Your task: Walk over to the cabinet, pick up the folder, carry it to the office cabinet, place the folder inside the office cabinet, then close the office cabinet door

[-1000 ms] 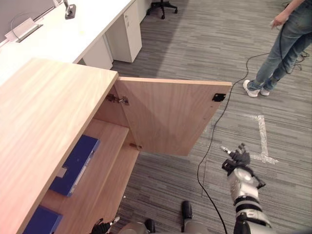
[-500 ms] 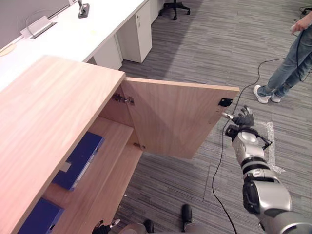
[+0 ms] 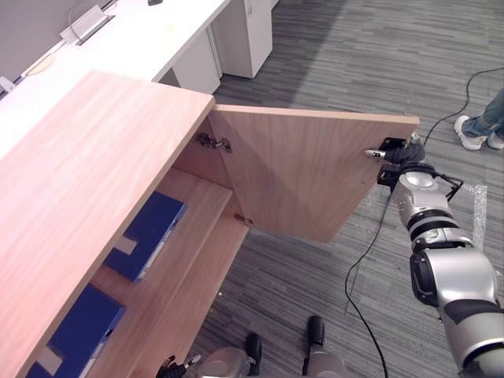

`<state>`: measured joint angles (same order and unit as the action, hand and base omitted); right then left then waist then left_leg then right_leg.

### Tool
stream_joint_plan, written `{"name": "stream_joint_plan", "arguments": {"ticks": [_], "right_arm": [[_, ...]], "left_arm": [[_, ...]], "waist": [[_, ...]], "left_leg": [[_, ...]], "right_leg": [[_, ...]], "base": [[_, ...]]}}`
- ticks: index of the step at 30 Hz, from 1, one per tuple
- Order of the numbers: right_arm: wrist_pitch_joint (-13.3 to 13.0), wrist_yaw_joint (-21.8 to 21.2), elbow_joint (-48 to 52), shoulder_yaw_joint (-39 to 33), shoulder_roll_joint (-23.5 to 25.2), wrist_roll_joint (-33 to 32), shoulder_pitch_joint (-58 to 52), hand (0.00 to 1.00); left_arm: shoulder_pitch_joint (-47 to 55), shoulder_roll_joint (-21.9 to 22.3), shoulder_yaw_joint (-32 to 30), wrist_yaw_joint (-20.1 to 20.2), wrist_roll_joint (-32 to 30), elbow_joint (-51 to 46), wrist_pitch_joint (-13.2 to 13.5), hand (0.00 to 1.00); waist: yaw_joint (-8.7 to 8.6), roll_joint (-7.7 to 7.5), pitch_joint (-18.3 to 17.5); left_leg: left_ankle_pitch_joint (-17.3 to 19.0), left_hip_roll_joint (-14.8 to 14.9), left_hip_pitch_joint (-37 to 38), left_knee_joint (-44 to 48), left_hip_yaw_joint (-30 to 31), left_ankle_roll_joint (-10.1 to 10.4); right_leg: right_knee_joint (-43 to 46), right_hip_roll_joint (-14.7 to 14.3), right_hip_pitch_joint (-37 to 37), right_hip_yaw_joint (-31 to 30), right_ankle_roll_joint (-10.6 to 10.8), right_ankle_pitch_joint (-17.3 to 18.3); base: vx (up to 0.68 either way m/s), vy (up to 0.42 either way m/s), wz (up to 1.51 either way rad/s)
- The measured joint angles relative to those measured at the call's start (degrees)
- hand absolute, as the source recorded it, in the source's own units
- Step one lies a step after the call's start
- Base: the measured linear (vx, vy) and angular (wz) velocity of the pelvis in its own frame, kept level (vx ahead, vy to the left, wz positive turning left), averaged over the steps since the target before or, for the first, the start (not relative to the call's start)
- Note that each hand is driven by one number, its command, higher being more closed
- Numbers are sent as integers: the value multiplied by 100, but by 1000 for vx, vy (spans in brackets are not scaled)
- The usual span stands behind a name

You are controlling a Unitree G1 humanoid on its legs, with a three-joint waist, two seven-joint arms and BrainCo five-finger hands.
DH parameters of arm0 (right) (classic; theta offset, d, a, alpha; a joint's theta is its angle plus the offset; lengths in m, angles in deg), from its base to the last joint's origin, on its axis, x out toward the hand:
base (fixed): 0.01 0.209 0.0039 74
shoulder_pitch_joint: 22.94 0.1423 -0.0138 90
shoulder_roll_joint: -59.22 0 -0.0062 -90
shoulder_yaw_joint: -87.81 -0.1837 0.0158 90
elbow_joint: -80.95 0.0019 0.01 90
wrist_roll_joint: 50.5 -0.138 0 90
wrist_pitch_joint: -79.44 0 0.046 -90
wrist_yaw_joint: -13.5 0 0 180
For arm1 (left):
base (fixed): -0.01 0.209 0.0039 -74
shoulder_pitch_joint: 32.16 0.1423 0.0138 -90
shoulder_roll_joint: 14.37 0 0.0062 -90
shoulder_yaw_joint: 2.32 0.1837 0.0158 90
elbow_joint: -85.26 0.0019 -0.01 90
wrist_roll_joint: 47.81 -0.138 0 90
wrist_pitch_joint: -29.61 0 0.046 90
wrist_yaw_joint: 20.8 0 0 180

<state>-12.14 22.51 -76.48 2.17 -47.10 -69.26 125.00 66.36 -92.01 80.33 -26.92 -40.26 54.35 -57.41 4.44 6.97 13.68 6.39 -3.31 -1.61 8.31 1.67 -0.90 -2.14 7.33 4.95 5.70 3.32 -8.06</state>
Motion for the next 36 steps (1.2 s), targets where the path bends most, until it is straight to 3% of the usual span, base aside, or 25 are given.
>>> {"name": "stream_joint_plan", "arguments": {"ticks": [4,9,13,16,23,27,32,36], "right_arm": [[-3,-124,5,439,-64,1,0,0],[0,-521,241,1629,-375,35,-58,0],[7,-803,1325,2496,-894,81,-602,0],[8,-1264,2486,3207,-1281,-33,-1037,0],[-5,-2316,4428,4665,-1594,-208,-1601,0],[-25,-2779,4947,5386,-1466,-266,-1661,0],[-38,-3227,5009,6114,-1185,-216,-1699,0],[-12,-3768,5114,6666,-1097,41,-1995,0]], "left_arm": [[2,-15,70,20,-3,-1,37,0],[15,-23,67,65,-53,4,37,0],[46,-28,58,106,-171,5,35,0],[123,-30,17,154,-314,28,20,0],[115,-23,-427,224,-553,111,-13,0],[33,-18,-576,286,-581,116,-22,0],[-58,-6,-676,333,-585,172,-32,0],[-20,-45,-868,366,-681,227,-44,0]], "waist": [[35,10,33],[-4,9,51],[-61,3,55],[-172,-10,56],[-224,-136,-64],[-92,-203,-209],[183,-258,-324],[384,-458,-447]], "left_leg": [[-24,65,-33,2,98,34],[-25,171,-19,-10,94,53],[-20,264,100,-98,18,89],[38,398,257,-140,-181,175],[216,772,261,37,-390,410],[374,1072,35,513,-256,604],[398,1242,-21,694,-76,650],[367,1254,-46,705,67,700]], "right_leg": [[-3,-67,5,69,1,-5],[-31,-168,1,63,-14,-20],[-43,-256,-50,3,-20,-16],[-74,-376,-115,-169,-25,-13],[-257,-759,-191,-307,-199,-88],[-257,-1037,-232,-187,-368,-61],[-258,-1184,-383,54,-491,25],[-261,-1191,-433,199,-511,46]], "base": [[-19,-21,10],[35,-17,-4],[43,6,-13],[50,4,-32],[47,-33,-21],[35,-89,10],[-14,-69,28],[-2,-4,19]]}}
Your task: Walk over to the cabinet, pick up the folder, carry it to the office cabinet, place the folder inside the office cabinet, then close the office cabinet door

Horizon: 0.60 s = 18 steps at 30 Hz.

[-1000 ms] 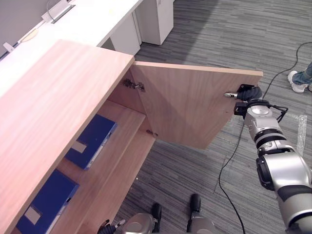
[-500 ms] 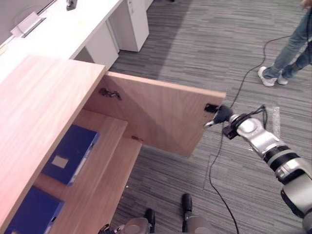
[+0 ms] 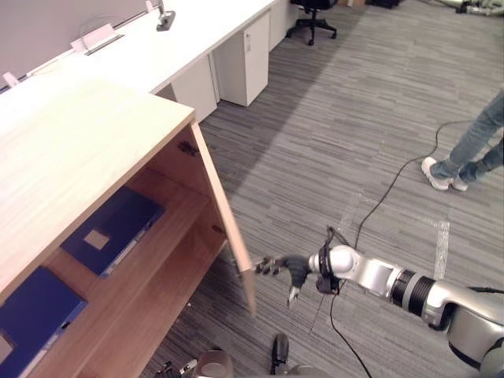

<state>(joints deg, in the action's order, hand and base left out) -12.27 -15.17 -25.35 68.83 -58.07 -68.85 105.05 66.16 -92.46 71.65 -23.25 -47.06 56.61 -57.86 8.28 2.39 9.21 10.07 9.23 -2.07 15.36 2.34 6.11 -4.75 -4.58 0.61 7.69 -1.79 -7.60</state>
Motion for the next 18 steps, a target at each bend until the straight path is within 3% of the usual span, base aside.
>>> {"name": "stream_joint_plan", "arguments": {"ticks": [6,9,13,16,18], "right_arm": [[187,-454,-43,316,-136,431,-153,0],[190,-475,-53,302,-155,609,-258,0],[212,-492,-237,108,-60,613,-911,0],[233,-426,-1254,-806,630,696,-1336,0],[199,2,-2750,-2147,1501,1115,-1572,0]], "left_arm": [[-29,-135,-24,96,-19,5,-44,0],[-29,-186,-68,173,-22,17,-63,0],[-21,-310,77,193,-28,122,-94,0],[11,-324,264,199,-24,121,-108,0],[-17,-343,581,202,-24,118,-110,0]], "waist": [[83,-230,-158],[172,-260,-198],[153,-237,-401],[208,-230,-393],[191,-218,-400]], "left_leg": [[18,-68,-361,335,122,-46],[118,123,-505,597,-672,-562],[-25,473,-598,678,-1410,-534],[-204,265,-589,556,-1277,-219],[-332,-50,-555,323,-1111,-264]], "right_leg": [[3,111,2,361,2,4],[6,257,-100,679,18,40],[89,493,-272,1356,139,177],[237,716,-305,1573,233,241],[374,971,-306,1771,305,288]], "base": [[12,47,33],[14,73,51],[64,92,96],[95,205,51],[66,190,60]]}}
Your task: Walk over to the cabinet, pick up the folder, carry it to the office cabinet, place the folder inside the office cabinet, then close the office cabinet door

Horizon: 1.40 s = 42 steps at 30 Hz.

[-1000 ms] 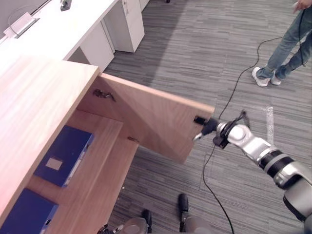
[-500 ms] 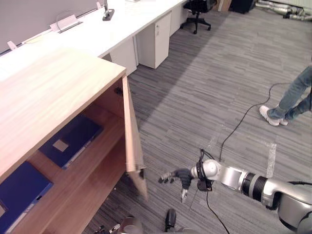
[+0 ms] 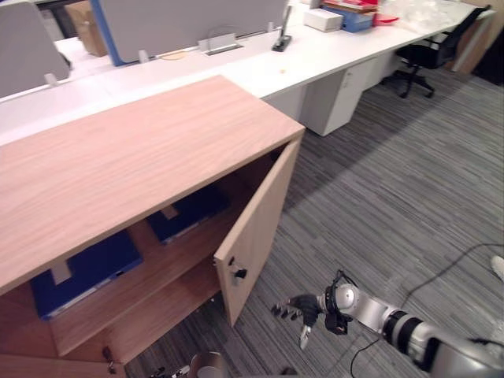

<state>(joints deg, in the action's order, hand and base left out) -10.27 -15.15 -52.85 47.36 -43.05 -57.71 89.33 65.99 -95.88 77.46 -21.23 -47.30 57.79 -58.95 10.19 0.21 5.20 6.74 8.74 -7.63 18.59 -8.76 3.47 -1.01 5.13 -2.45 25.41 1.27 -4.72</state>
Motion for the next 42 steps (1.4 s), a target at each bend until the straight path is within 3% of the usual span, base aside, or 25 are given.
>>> {"name": "stream_joint_plan", "arguments": {"ticks": [1,3,6,9,10,11,13,16,18,19,21,22,23,26,32,33,35,37,39,40,41,42], "right_arm": [[-19,226,-429,-450,257,196,-30,0],[-31,1178,-1789,-2546,1171,890,-130,0],[65,2360,-2681,-4842,1819,1063,-410,0],[312,2947,-2790,-5605,1956,855,-984,0],[362,3037,-2786,-5879,2034,820,-1152,0],[397,3106,-2762,-6152,2127,798,-1334,0],[437,3362,-2636,-6596,2352,604,-1712,0],[424,3513,-2194,-6924,2462,556,-2142,0],[422,3548,-2069,-7298,2638,557,-2326,0],[426,3548,-2034,-7408,2644,549,-2325,0],[437,3560,-1913,-7531,2696,549,-2434,0],[436,3563,-1885,-7534,2704,498,-2462,0],[442,3562,-1882,-7525,2756,483,-2456,0],[407,3553,-1871,-7516,2899,421,-2458,0],[314,3534,-1867,-7449,2902,392,-2452,0],[294,3533,-1847,-7490,2928,393,-2418,0],[281,3533,-1762,-7543,2946,390,-2409,0],[280,3532,-1710,-7729,2962,367,-2519,0],[252,3496,-1637,-7910,2966,273,-2605,0],[231,3487,-1648,-8165,2969,158,-2596,0],[233,3483,-1657,-8331,2996,147,-2588,0],[242,3458,-1745,-8560,3118,133,-2581,0]], "left_arm": [[-6,-1,46,0,3,2,1,0],[-8,23,123,-34,28,7,-22,0],[-8,101,111,-186,93,6,-114,0],[11,193,188,-247,86,-12,-140,0],[7,156,271,-250,62,-18,-157,0],[-25,143,328,-256,39,-30,-180,0],[-151,146,308,-303,-87,-182,-187,0],[-418,204,156,-314,-355,-312,-184,0],[-472,258,-126,-321,-510,-395,-173,0],[-476,307,-269,-334,-553,-374,-166,0],[-445,405,-592,-384,-557,-361,-174,0],[-433,421,-646,-402,-542,-362,-174,0],[-399,422,-819,-422,-445,-362,-175,0],[-204,431,-1165,-452,-220,-350,-172,0],[-80,501,-1357,-462,-28,-362,-171,0],[-122,525,-1466,-463,56,-369,-173,0],[-124,503,-1496,-468,49,-359,-194,0],[-108,526,-1484,-479,50,-369,-197,0],[-58,548,-1434,-480,12,-356,-197,0],[-30,551,-1381,-478,2,-353,-198,0],[-52,509,-1350,-477,4,-364,-195,0],[-111,393,-1235,-479,4,-349,-194,0]], "waist": [[6,3,0],[-21,16,-1],[-140,64,33],[-354,255,183],[-434,249,198],[-512,271,208],[-622,252,200],[-781,185,208],[-723,33,181],[-730,96,169],[-757,99,128],[-765,117,117],[-740,23,130],[-675,-106,39],[-682,-75,67],[-686,-64,157],[-785,-133,285],[-787,-100,276],[-866,36,209],[-913,154,199],[-933,124,210],[-932,-54,250]], "left_leg": [[-35,-74,21,-67,38,-13],[-126,-311,89,-266,229,-89],[-78,-565,119,-331,526,-231],[-171,-809,337,-476,939,-384],[-248,-914,395,-576,1110,-457],[-305,-995,394,-621,1331,-479],[-490,-1220,285,-705,1934,-461],[-639,-1556,6,-688,2722,-353],[-606,-1653,-163,-454,2698,-278],[-581,-1596,-280,-236,2655,-270],[-193,-1262,-463,517,2251,-160],[-68,-1142,-440,475,2207,-94],[-31,-1044,-439,346,2232,-28],[-144,-996,-438,188,2413,12],[-313,-975,-657,338,2494,-17],[-124,-623,-757,380,1695,-249],[165,-238,-917,885,782,-360],[613,208,-936,2300,-305,-270],[816,506,-600,2606,-686,-209],[1121,451,-421,2031,-823,-55],[1183,244,-363,1685,-796,-174],[850,-238,-239,1051,-569,-352]], "right_leg": [[21,67,-1,33,3,1],[82,274,-61,149,41,16],[649,631,-27,430,256,180],[2445,1237,398,253,173,367],[2933,1330,608,-168,118,431],[3131,1218,748,-763,170,700],[3121,532,892,-2507,287,1420],[2730,-87,798,-3981,322,1695],[2025,119,420,-3888,362,2056],[2000,101,419,-3711,362,2040],[1871,-58,266,-3245,282,1987],[1819,-135,228,-3150,258,1969],[1761,-204,196,-3011,230,1934],[1430,-284,-28,-2855,227,1743],[1392,-374,-154,-2391,170,1677],[1375,-370,-157,-2233,79,1653],[1410,-239,-149,-1930,47,1671],[1472,4,-159,-1594,54,1671],[1551,82,-172,-1249,91,1675],[1692,88,-118,-1085,209,1727],[1721,133,-47,-1058,265,1765],[1568,266,-45,-1180,281,1777]], "base": [[47,159,49],[43,162,48],[42,179,59],[22,220,77],[18,175,109],[40,66,124],[54,-40,142],[-4,-203,167],[-61,-225,112],[-72,-244,88],[1,-258,84],[49,-191,75],[77,-143,48],[57,-50,32],[-70,-41,40],[-200,-74,53],[-188,-33,63],[-124,102,73],[-14,226,107],[25,277,136],[-12,265,156],[-64,151,125]]}}
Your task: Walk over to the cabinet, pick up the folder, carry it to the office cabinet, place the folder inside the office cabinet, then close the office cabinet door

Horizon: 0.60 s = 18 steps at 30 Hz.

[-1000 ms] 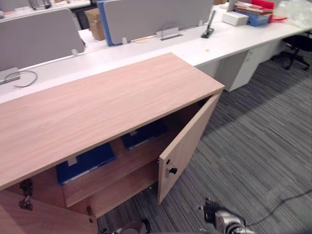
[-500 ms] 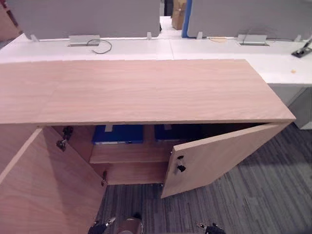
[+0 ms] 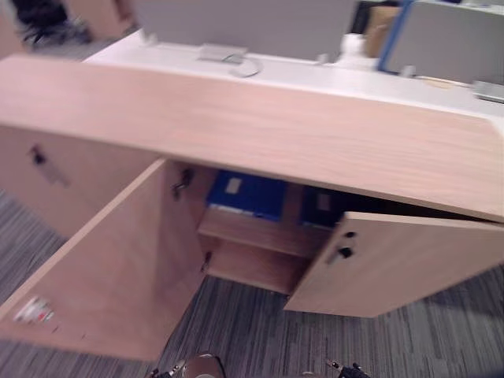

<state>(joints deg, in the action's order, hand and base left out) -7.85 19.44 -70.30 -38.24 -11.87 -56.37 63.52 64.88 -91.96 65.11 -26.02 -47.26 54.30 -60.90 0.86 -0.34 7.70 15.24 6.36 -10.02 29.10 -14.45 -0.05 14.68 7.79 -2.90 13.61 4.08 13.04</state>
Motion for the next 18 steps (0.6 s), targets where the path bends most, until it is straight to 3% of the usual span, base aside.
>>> {"name": "stream_joint_plan", "arguments": {"ticks": [3,5,9,12,14,18], "right_arm": [[-5,-75,-150,-254,-49,-22,-4,0],[-3,-86,-165,-255,-94,-21,-3,0],[6,-84,-330,-31,-195,29,57,0],[46,-79,-374,26,-258,35,109,0],[48,-82,-367,231,-285,34,155,0],[40,-90,-315,392,-275,15,144,0]], "left_arm": [[133,-19,369,2,-54,16,15,0],[151,-83,614,0,-107,127,41,0],[207,-156,863,2,-126,196,95,0],[198,-172,856,5,-124,228,105,0],[188,-161,835,5,-128,228,103,0],[205,-103,503,3,-263,241,71,0]], "waist": [[-67,37,-128],[-93,67,-179],[-105,52,-265],[-130,4,-203],[-136,58,-140],[-140,67,-95]], "left_leg": [[-897,-772,598,-1623,339,-229],[-1230,-1026,854,-2290,500,-308],[-1904,-1120,1153,-3438,697,-305],[-1958,-1137,1185,-3438,826,-302],[-1982,-1136,1212,-3440,891,-327],[-1958,-1123,1187,-3443,1398,-372]], "right_leg": [[-189,41,65,-25,-168,-119],[-189,103,155,-79,-89,-285],[-528,22,165,-16,-17,-487],[-513,27,82,71,-25,-490],[-346,-9,85,-27,-40,-474],[202,-158,258,-1183,-104,-418]], "base": [[-71,53,112],[-43,46,56],[24,-9,18],[-19,-27,22],[-70,0,16],[-94,19,52]]}}
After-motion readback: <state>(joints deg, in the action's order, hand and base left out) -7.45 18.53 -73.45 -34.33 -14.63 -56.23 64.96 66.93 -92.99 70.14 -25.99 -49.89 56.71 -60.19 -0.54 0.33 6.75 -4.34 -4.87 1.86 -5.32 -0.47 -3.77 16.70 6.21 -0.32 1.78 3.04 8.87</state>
